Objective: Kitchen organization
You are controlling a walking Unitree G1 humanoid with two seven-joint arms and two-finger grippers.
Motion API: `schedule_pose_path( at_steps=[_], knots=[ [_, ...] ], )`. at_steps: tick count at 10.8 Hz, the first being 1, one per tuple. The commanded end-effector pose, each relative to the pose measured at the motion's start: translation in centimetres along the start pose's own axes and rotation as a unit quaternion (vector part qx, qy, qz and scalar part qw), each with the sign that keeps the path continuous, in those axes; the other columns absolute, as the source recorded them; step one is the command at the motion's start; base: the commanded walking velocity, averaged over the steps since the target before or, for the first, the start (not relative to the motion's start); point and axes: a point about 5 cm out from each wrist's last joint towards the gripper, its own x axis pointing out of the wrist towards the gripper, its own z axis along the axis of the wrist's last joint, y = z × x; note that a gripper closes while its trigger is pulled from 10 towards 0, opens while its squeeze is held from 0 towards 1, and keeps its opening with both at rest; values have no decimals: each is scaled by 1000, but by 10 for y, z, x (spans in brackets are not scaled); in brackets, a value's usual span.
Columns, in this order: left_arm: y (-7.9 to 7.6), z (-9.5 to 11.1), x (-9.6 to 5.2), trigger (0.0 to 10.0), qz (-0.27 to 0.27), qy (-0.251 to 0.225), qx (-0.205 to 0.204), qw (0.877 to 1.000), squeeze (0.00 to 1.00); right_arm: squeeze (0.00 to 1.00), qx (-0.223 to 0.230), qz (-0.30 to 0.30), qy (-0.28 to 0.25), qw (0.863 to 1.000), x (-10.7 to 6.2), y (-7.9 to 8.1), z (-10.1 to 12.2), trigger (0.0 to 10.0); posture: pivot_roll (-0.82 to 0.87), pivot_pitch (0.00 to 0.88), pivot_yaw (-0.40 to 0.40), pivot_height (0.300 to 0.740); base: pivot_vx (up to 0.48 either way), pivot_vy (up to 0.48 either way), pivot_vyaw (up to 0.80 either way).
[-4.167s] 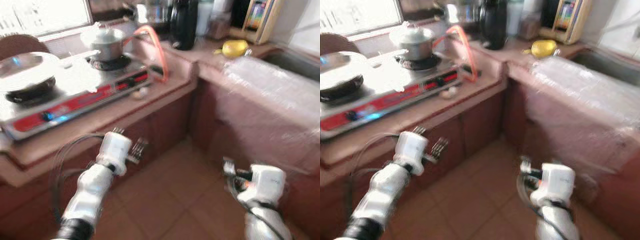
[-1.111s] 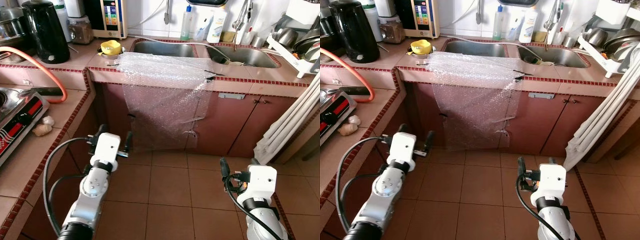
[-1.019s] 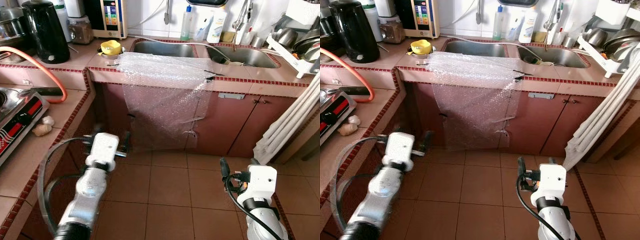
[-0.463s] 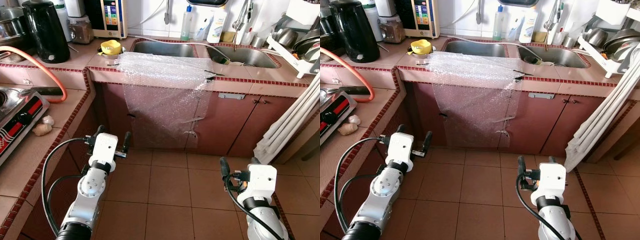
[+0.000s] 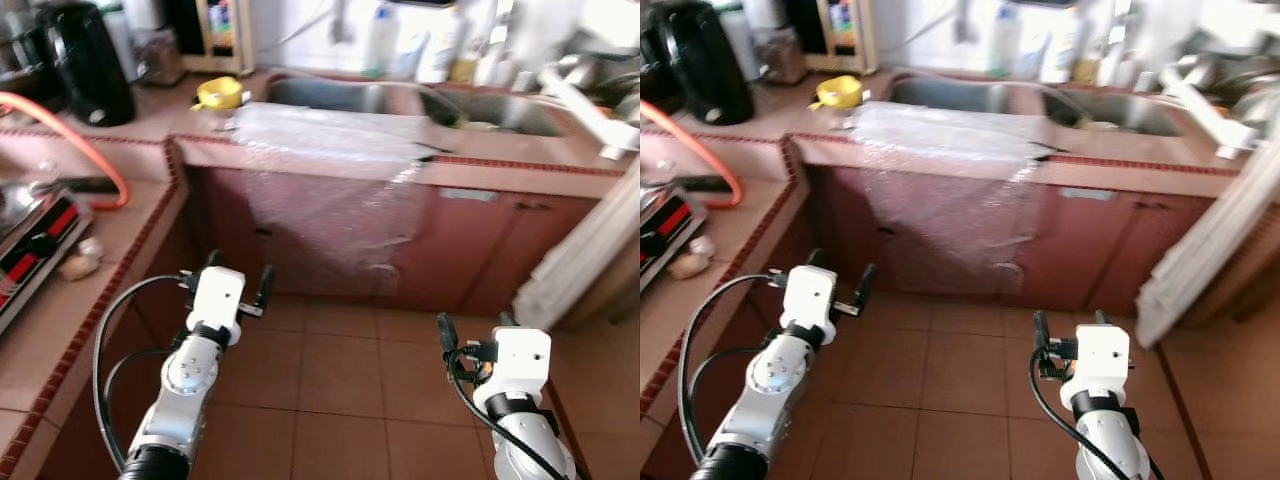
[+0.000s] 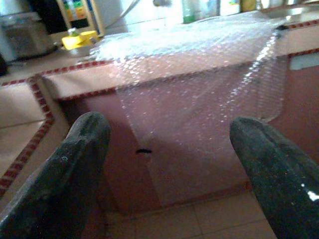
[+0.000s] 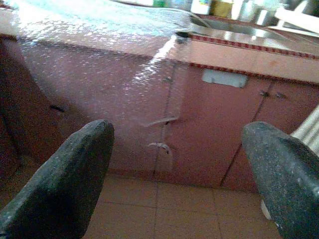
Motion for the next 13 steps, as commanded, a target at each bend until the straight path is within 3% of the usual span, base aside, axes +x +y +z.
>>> schedule_pose_path(
  at_steps=[1,13],
  knots=[
    [2,3,0,10000,-3,-7,3,1000,0,0,-2,1,-7,1000,1,-1,3,10000,52,0,-33,740,319,0,0],
    [-10,-1,-2,10000,-40,-2,-7,999,0,0,1,-3,-5,1000,2,-2,2,10000,48,0,-33,740,319,0,0]
  ],
)
